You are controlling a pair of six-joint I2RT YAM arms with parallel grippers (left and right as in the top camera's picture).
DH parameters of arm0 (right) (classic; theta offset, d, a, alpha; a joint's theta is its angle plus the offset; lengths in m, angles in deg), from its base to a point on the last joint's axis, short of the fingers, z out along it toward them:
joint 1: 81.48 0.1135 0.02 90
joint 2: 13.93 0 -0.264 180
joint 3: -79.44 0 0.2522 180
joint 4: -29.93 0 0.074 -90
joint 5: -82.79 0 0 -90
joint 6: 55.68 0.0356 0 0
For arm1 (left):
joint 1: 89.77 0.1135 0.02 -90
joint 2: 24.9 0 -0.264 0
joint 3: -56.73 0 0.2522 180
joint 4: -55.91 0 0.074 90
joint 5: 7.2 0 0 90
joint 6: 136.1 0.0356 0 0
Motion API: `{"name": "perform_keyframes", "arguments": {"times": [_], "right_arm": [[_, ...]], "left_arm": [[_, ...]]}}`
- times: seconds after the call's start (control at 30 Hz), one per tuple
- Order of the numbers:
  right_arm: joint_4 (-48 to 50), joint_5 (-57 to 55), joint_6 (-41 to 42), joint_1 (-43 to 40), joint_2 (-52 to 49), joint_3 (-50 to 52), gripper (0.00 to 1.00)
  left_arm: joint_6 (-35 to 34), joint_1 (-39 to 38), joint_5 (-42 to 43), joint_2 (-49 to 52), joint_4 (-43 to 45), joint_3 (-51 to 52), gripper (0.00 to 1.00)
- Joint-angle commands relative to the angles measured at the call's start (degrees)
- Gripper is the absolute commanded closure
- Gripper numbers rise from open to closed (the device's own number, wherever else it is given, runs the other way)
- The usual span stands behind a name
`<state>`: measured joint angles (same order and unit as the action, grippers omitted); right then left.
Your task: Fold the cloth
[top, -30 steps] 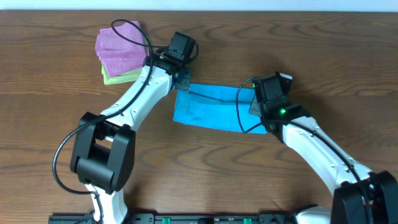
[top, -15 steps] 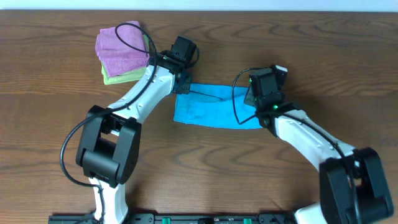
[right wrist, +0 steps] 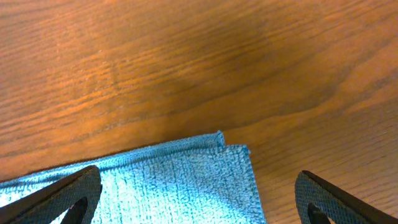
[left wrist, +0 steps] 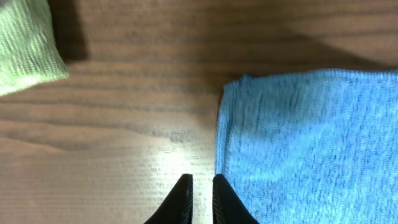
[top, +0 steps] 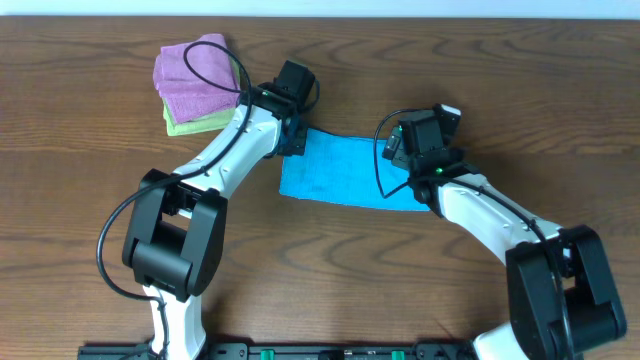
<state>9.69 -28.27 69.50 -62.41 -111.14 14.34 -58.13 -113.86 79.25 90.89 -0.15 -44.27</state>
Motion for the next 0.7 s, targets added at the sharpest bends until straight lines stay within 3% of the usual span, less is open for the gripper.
{"name": "perform_keyframes", "arguments": {"times": [0.0, 0.17, 0.33, 0.43, 0.67], "right_arm": [[-1.1, 3.2, -0.1, -0.3, 1.4, 0.0, 0.01], [-7.2, 5.0, -0.9, -0.3, 8.2, 0.0, 0.01], [-19.3, 8.0, -4.2, -0.3, 13.0, 0.0, 0.01], [-26.2, 8.5, -5.1, -0.4, 12.9, 0.3, 0.01], [-25.6, 12.7, -9.4, -2.0, 10.0, 1.3, 0.01]], "left_arm": [[-0.5, 0.1, 3.3, 0.6, -0.9, -0.2, 0.87], [-0.9, -0.1, 5.3, 0.3, -0.9, -0.3, 0.87], [-0.9, -1.2, 5.7, 0.3, -3.0, -0.3, 0.85], [-0.9, -2.3, 8.0, 0.3, -1.5, -0.1, 0.76], [-0.8, -4.0, 8.0, 2.4, 2.1, 0.2, 0.75]]}}
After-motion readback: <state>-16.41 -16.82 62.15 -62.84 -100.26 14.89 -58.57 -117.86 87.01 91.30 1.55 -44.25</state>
